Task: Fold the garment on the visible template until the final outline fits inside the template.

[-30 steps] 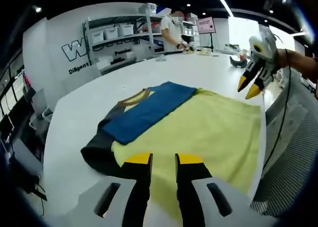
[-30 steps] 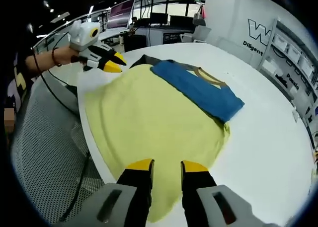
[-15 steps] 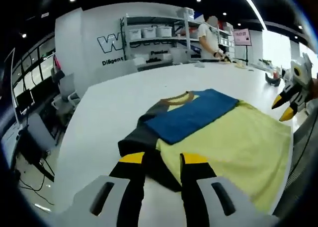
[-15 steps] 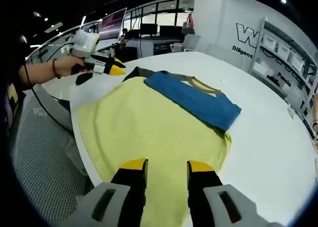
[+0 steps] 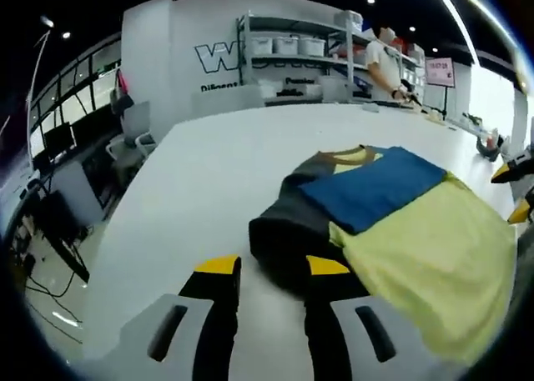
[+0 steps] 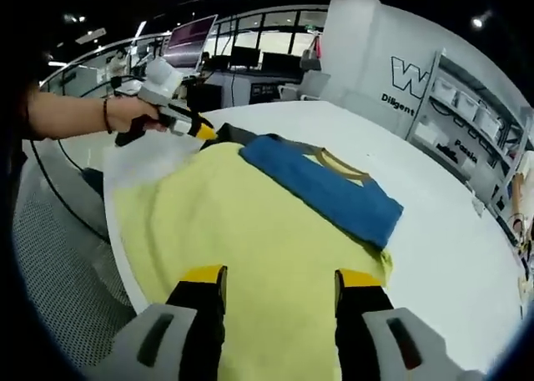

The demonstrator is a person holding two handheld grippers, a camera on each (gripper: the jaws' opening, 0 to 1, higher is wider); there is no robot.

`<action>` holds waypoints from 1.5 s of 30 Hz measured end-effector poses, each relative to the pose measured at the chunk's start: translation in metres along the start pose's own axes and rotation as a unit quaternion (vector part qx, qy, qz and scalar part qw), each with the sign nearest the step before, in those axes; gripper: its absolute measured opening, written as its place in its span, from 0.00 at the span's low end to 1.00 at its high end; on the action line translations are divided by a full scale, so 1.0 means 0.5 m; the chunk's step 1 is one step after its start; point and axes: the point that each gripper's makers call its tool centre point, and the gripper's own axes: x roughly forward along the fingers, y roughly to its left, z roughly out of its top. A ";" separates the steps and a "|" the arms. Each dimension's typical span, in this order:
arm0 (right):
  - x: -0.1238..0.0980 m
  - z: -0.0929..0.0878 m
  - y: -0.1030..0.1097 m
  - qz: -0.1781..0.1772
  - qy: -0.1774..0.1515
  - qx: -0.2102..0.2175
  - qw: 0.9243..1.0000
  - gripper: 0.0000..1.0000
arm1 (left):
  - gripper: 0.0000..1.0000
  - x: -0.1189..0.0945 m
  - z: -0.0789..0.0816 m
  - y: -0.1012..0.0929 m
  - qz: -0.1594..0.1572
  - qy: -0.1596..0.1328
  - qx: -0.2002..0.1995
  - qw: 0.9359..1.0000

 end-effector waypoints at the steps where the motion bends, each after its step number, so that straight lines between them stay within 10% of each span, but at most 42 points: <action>1: 0.001 0.001 0.002 0.000 -0.001 -0.001 1.000 0.50 | 0.24 0.002 -0.001 0.002 0.000 0.001 -0.002 1.000; 10: 0.015 0.014 0.036 0.022 -0.033 0.032 0.999 0.63 | 0.19 0.035 -0.014 -0.005 -0.014 0.012 -0.069 0.997; 23: 0.014 0.010 0.020 0.019 -0.039 0.061 0.997 0.64 | 0.00 0.027 0.015 0.001 0.005 0.000 -0.056 0.998; 29: 0.015 0.005 0.018 0.016 -0.033 0.054 0.998 0.65 | 0.00 -0.006 0.078 0.013 0.023 -0.016 0.070 0.997; 35: 0.019 -0.010 0.020 0.018 -0.016 0.065 0.998 0.65 | 0.00 -0.029 0.145 0.016 0.039 -0.019 0.187 0.981; 45: 0.018 -0.008 0.016 0.015 -0.019 0.071 0.997 0.64 | 0.00 -0.044 0.191 -0.056 -0.004 -0.012 0.263 0.965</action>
